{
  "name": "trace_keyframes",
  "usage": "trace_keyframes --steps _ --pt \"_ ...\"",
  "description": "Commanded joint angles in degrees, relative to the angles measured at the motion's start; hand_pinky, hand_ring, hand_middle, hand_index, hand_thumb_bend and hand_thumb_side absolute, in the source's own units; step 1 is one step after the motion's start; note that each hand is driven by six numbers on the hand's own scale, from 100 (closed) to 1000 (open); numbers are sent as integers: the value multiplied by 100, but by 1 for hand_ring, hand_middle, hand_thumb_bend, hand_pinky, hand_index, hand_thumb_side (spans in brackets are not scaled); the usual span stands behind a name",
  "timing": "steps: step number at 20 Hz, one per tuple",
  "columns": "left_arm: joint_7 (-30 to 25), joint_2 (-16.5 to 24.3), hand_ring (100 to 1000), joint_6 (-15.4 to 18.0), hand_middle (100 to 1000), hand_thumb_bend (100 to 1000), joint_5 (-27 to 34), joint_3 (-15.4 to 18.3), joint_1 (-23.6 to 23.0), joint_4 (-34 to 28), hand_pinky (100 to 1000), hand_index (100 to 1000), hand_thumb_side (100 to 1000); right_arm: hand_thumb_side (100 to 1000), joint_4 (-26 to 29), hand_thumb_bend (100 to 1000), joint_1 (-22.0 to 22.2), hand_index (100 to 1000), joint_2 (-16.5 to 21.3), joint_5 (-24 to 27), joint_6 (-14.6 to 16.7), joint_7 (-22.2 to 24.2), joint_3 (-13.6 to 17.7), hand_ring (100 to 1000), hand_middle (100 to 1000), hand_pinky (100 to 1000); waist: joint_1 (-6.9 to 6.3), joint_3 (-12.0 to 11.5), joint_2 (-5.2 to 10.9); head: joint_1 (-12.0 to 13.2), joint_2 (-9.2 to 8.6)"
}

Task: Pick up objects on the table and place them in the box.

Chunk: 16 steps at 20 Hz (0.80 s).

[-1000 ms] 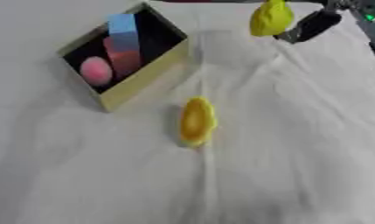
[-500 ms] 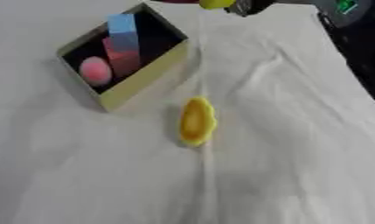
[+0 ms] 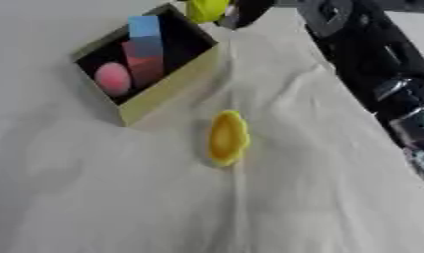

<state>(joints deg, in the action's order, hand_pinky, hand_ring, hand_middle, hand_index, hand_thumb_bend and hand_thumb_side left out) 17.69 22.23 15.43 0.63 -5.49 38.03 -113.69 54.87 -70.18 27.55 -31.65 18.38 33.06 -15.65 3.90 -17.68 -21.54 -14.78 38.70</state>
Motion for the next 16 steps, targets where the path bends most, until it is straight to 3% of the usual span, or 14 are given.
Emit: trace_keyframes --steps 1,8,10,11,13,16 --pt "-7 55 781 28 658 518 26 8 124 -90 688 803 519 100 -143 100 -177 544 -32 -229 89 -64 121 646 443 753 -16 -35 101 -59 -95" --pt "4 50 781 40 658 517 21 15 147 -90 688 802 520 100 -385 100 -195 599 -145 -638 267 -207 198 696 489 766 23 -86 55 -108 -98" --pt "6 50 781 34 657 517 18 15 139 -90 687 802 520 100 -398 186 -196 678 -159 -749 365 -156 167 756 558 789 30 -82 52 -117 -76" --pt "6 48 781 32 657 517 17 13 136 -90 687 802 521 100 -401 278 -199 764 -168 -791 433 -95 150 808 644 814 30 -79 51 -120 -70" --pt "4 45 782 25 657 516 14 11 127 -90 686 802 522 137 -407 339 -209 831 -181 -853 551 35 148 869 736 849 25 -75 50 -122 -61" --pt "4 47 782 16 657 515 9 12 108 -90 686 802 523 195 -398 395 -229 859 -189 -931 634 137 179 906 771 878 16 -68 54 -124 -47"
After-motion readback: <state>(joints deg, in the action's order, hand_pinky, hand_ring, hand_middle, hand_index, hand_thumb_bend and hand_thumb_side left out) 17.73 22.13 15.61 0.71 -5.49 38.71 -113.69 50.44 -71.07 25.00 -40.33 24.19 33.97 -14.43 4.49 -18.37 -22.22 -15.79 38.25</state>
